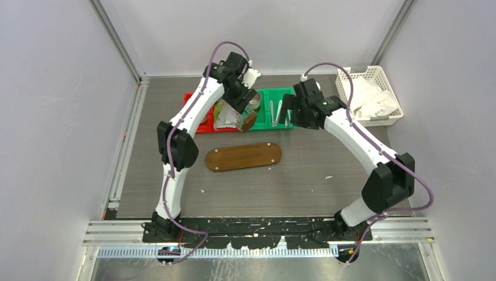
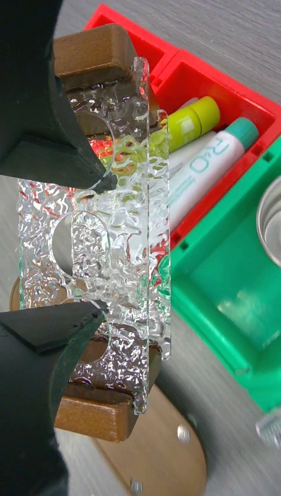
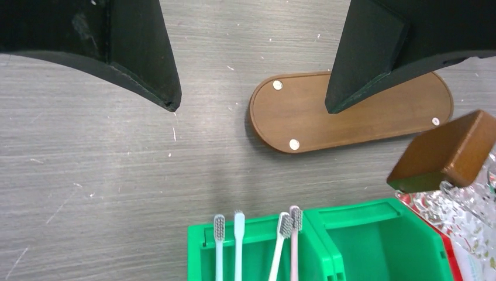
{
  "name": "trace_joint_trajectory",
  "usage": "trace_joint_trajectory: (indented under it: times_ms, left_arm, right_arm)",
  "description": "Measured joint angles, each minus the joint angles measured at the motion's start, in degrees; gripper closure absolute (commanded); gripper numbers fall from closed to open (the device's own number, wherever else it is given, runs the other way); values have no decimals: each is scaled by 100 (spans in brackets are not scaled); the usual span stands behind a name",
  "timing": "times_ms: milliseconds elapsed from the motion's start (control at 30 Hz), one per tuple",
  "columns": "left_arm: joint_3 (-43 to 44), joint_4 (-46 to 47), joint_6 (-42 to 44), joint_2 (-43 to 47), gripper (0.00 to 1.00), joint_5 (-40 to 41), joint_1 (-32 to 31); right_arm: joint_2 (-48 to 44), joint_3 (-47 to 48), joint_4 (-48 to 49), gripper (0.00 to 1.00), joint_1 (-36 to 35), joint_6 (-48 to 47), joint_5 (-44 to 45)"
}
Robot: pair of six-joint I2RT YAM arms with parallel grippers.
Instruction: Prepare toiletry sets of a toothbrush and toothpaste on the tray
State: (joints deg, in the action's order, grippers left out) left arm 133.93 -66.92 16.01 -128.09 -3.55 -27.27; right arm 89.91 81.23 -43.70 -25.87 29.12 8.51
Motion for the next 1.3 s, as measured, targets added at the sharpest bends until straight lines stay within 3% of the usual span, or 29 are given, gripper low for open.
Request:
trace_joint_trajectory:
  times_ms: [333, 633, 967, 1300]
  left_arm:
    - [157, -291, -1746, 750, 54, 1032, -1049]
    - [-2050, -138, -4133, 2184, 57, 1950, -1248]
    - [-2586, -284, -6188, 1950, 57, 2422, -1394]
    - [-3088, 151, -7195, 1792, 53, 2542, -1727]
  right_arm:
    - [-1064, -339, -184, 0, 9, 125, -105]
    - [-1386, -501, -629, 0, 9, 162, -85]
    - [-2017, -914, -866, 0, 9, 341, -90]
    - [-2203, -1547, -846, 0, 9, 378, -94]
